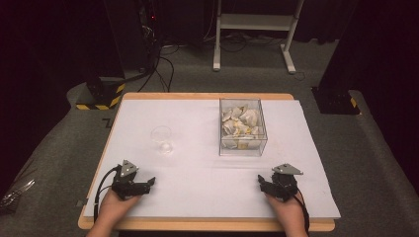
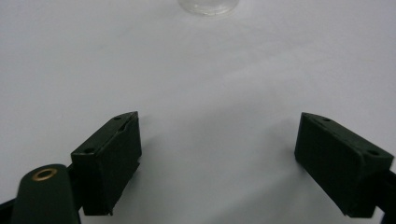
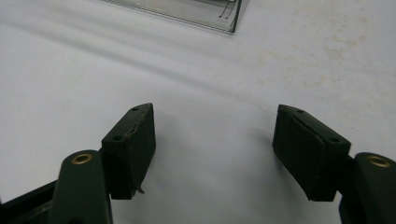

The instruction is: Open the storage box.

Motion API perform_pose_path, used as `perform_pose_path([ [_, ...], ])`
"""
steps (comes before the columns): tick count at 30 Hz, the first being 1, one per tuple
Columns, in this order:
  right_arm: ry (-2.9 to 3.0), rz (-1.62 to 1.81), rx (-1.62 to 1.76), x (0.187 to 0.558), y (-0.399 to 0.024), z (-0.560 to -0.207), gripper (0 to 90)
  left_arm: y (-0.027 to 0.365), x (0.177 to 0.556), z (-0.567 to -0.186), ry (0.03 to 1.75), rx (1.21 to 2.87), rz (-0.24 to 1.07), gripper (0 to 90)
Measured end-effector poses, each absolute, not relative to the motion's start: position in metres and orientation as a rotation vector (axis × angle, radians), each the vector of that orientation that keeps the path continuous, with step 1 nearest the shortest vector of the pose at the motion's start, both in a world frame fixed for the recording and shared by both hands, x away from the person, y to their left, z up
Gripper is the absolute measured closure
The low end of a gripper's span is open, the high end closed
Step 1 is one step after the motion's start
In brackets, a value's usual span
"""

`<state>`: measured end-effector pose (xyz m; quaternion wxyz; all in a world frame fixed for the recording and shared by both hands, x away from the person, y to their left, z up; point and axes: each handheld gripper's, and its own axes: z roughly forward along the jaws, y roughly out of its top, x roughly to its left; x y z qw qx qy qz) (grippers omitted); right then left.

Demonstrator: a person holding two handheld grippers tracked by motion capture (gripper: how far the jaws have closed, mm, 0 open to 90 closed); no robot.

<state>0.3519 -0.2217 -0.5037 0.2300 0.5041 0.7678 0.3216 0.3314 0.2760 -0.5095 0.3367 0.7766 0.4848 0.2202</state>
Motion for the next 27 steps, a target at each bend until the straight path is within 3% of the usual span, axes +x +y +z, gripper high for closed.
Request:
perform_pose_path([
  [27, 2.112, 0.887, 1.389, 0.3519, -0.2217, -0.5038, 29.9, 0.2768, 0.3315, -0.5097, 1.267, 2.017, 0.559, 15.1],
])
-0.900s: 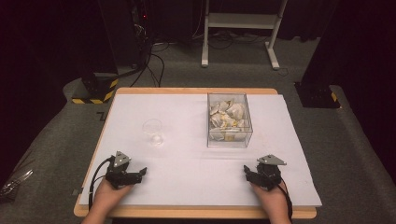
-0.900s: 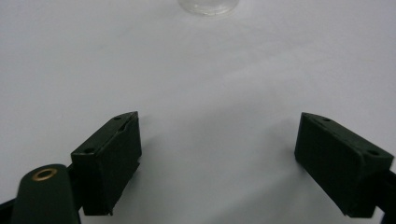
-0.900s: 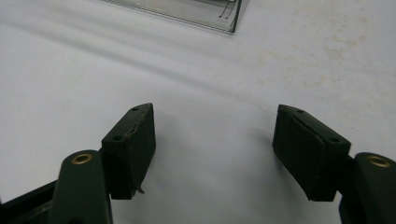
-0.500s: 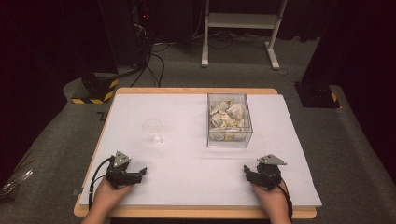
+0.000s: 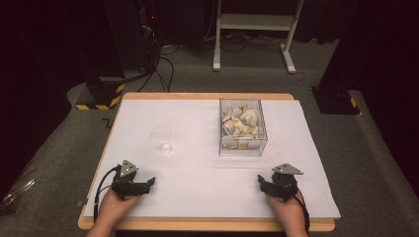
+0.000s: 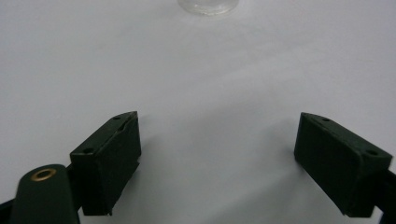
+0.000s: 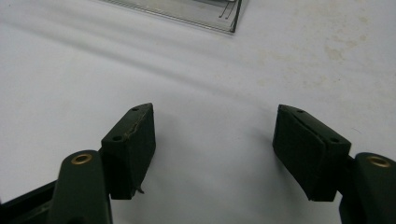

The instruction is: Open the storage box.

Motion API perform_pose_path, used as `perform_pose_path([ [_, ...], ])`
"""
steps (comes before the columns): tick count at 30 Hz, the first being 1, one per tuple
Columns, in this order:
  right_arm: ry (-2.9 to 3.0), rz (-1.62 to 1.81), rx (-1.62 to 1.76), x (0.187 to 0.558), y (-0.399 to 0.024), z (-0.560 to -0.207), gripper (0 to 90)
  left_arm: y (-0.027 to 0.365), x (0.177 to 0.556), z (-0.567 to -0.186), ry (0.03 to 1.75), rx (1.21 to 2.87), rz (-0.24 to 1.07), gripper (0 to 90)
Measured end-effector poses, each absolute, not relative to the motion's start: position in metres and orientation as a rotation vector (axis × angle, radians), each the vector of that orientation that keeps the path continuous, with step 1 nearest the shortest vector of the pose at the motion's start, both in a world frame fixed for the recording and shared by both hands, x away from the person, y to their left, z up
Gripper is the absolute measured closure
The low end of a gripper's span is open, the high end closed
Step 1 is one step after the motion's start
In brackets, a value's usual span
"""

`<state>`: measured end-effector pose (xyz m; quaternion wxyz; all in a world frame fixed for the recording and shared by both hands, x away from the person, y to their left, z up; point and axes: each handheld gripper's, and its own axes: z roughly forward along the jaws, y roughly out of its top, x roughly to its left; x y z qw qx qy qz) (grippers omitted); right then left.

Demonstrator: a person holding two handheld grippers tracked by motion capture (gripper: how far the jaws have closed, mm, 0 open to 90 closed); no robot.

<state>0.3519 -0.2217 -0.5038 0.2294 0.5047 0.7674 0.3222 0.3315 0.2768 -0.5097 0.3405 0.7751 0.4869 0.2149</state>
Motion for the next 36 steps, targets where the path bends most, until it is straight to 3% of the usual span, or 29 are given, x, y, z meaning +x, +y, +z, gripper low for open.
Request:
perform_pose_path([
  [28, 2.17, 0.925, 1.338, 0.348, -0.219, -0.498, 14.5, 0.276, 0.331, -0.51, 1.267, 2.018, 0.568, 15.1],
  [36, 2.156, 0.947, 1.295, 0.344, -0.214, -0.493, 13.7, 0.276, 0.331, -0.51, 1.267, 2.018, 0.567, 15.1],
])
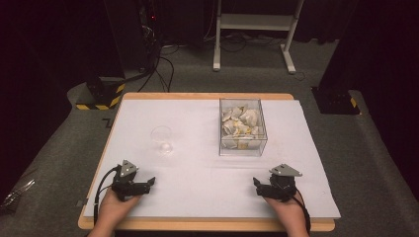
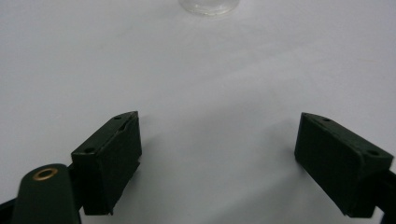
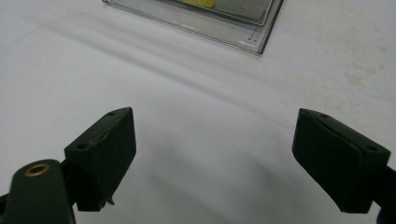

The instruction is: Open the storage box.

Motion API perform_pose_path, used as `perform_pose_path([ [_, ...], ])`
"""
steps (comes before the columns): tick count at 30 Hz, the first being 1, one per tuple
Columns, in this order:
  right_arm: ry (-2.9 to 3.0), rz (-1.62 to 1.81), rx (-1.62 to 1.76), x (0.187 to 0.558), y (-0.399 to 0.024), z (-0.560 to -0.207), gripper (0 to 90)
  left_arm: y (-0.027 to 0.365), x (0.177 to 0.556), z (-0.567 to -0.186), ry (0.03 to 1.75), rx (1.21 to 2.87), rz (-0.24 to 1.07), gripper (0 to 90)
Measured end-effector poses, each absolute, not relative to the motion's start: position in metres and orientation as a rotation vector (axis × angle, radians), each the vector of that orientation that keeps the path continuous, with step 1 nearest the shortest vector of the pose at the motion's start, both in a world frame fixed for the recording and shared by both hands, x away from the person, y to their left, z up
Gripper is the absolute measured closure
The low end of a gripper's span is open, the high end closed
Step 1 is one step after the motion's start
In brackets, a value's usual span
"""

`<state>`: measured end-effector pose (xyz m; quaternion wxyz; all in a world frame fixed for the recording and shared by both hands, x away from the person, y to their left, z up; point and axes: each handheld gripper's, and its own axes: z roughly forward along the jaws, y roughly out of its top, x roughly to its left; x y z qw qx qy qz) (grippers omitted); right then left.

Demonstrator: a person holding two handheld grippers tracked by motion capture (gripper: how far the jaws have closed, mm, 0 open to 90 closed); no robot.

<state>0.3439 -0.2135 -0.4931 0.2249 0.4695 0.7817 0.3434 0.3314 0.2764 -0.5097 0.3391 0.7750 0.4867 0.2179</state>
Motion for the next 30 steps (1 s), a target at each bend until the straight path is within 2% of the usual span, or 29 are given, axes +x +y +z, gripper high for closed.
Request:
perform_pose_path([
  [17, 2.169, 0.978, 1.199, 0.336, -0.194, -0.489, 13.3, 0.277, 0.331, -0.51, 1.268, 2.017, 0.561, 15.2],
  [30, 2.173, 1.0, 1.164, 0.349, -0.182, -0.476, 13.3, 0.277, 0.332, -0.51, 1.268, 2.017, 0.56, 15.2],
])
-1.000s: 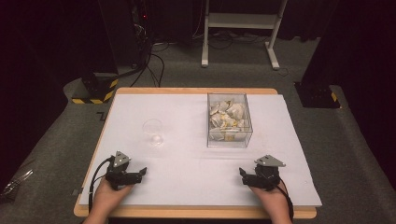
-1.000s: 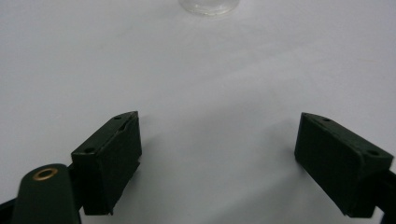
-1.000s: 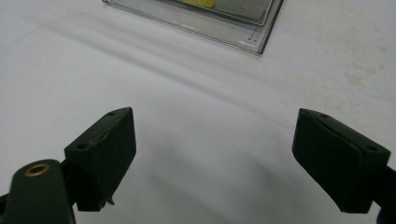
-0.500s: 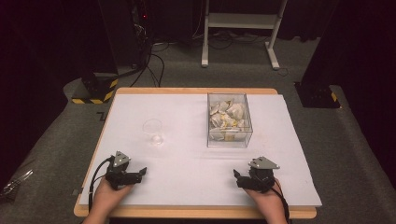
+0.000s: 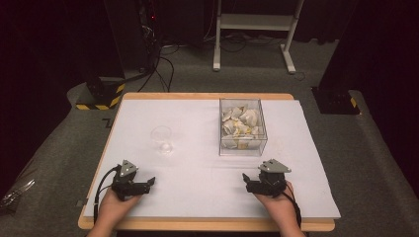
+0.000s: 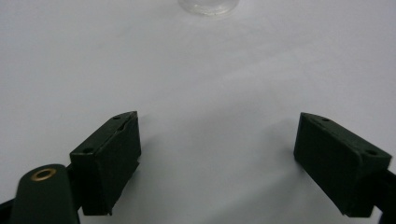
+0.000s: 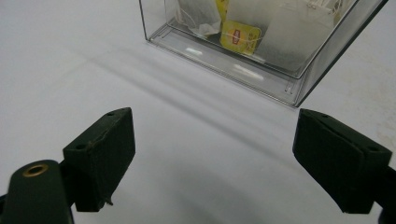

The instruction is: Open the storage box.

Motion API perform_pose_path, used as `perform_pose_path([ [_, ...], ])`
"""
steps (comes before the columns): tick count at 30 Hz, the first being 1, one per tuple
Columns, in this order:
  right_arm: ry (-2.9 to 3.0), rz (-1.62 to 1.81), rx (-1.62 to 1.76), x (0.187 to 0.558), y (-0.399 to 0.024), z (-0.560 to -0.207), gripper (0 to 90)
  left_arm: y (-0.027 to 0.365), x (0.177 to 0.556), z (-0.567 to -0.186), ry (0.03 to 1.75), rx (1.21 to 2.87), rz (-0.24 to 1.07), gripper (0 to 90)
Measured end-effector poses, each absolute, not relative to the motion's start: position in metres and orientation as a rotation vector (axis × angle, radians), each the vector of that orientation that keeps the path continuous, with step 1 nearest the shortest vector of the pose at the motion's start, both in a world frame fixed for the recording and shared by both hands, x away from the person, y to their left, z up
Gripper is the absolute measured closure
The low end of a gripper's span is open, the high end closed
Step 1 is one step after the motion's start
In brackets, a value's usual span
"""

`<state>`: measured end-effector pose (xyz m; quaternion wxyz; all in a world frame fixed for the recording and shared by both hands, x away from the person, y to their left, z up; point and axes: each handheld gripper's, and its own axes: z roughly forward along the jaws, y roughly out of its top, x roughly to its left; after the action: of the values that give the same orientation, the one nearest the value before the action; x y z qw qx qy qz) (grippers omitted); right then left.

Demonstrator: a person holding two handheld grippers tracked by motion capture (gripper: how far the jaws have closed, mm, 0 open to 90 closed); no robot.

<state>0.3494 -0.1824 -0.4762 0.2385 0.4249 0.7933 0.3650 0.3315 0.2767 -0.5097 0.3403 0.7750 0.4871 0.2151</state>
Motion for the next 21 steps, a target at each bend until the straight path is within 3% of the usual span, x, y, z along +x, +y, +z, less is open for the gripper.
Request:
perform_pose_path([
  [21, 2.19, 0.997, 1.154, 0.373, -0.163, -0.465, 14.7, 0.277, 0.332, -0.51, 1.267, 2.016, 0.56, 15.2],
])
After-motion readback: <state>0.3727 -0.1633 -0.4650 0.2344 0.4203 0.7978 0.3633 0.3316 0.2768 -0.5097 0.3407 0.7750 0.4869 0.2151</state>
